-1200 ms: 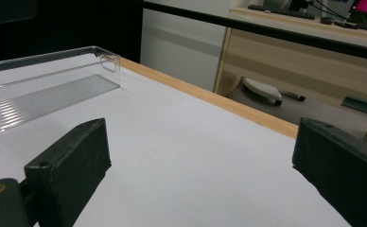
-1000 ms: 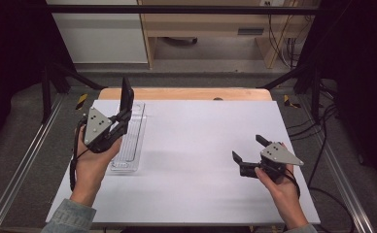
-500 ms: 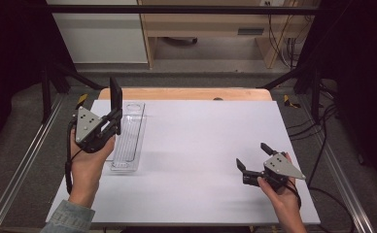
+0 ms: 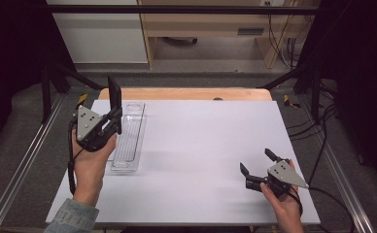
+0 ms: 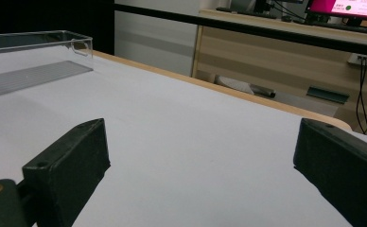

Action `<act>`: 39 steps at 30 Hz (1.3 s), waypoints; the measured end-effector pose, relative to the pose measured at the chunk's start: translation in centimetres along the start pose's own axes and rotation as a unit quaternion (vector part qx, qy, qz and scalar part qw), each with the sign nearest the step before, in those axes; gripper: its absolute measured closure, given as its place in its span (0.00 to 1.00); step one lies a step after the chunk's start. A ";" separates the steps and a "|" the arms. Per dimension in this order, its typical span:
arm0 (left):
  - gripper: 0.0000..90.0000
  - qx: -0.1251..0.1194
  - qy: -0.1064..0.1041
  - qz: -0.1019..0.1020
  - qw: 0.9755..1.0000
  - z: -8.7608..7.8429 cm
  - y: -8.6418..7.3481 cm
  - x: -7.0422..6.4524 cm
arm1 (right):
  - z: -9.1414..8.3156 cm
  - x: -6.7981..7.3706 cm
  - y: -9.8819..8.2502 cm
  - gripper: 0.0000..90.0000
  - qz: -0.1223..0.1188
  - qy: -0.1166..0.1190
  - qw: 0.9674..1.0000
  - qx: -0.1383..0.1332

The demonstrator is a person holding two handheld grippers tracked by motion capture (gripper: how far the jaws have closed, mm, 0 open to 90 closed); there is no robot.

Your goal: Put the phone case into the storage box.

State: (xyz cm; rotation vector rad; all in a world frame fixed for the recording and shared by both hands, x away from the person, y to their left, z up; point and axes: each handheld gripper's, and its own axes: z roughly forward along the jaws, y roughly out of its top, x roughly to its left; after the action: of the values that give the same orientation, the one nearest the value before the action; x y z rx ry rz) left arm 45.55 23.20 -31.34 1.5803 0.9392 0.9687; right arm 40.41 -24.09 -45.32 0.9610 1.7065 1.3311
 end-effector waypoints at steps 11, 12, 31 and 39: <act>0.94 -0.008 0.013 -0.006 1.000 0.1 0.6 -0.5 | -0.9 -0.1 -0.3 0.05 0.002 -0.008 1.000 -0.011; 0.94 -0.008 0.015 -0.007 1.000 0.2 0.7 -0.5 | -1.0 -0.1 -0.3 0.05 0.004 -0.008 1.000 -0.013; 0.94 0.005 0.038 -0.031 0.999 3.0 0.3 -0.2 | -1.2 0.6 -0.7 0.04 0.003 0.007 1.000 -0.016; 0.94 0.005 0.036 -0.029 0.999 4.3 0.3 -0.1 | -1.2 0.7 -0.7 0.04 -0.002 0.010 1.000 -0.018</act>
State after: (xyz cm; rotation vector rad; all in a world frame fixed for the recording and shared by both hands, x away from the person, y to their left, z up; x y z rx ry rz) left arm 49.52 21.49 -31.72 1.5271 1.0361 0.9875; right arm 38.96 -24.04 -45.87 0.9262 1.6917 1.3686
